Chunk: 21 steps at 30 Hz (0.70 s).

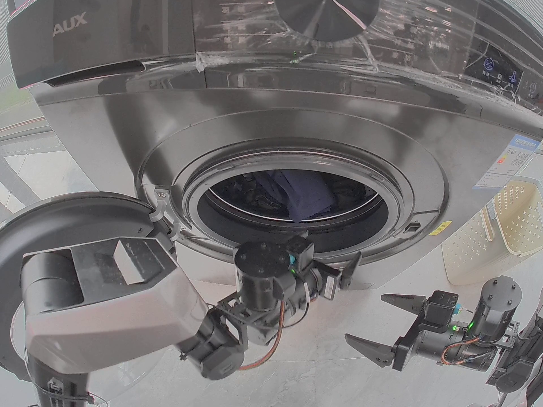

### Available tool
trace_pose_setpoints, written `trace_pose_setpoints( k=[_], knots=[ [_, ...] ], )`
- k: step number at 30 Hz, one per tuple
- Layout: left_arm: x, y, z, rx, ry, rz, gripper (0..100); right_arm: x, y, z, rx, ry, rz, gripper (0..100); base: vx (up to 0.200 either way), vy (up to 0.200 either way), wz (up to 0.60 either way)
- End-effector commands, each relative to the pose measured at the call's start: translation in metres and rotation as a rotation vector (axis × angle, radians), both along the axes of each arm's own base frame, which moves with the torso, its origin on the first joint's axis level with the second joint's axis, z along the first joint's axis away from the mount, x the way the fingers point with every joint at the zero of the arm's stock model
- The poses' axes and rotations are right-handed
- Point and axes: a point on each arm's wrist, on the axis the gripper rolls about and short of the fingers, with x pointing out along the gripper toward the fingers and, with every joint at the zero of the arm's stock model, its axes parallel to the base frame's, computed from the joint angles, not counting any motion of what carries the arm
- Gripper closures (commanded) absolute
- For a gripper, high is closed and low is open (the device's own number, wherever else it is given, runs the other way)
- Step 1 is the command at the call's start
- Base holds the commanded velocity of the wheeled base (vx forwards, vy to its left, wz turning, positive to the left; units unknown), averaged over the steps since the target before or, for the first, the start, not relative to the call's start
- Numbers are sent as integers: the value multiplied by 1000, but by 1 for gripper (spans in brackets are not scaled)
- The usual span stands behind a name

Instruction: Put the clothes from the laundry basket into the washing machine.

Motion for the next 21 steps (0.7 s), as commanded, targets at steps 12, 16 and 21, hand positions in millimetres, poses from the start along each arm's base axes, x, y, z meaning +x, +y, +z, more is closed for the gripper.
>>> trace_pose_setpoints(
  k=[12, 16, 21],
  knots=[
    [-143, 109, 34, -2, 41, -141, 0, -10, -44, 42, 120, -141, -244, 0, -33, 0, 0],
    [-158, 135, 48, -36, 11, -124, 0, -26, -59, 49, 89, -144, -307, 0, -200, 0, 0],
    [-166, 174, 58, -70, -32, -29, 0, -45, -75, 51, 59, -125, -440, 0, 0, 0, 0]
  ],
)
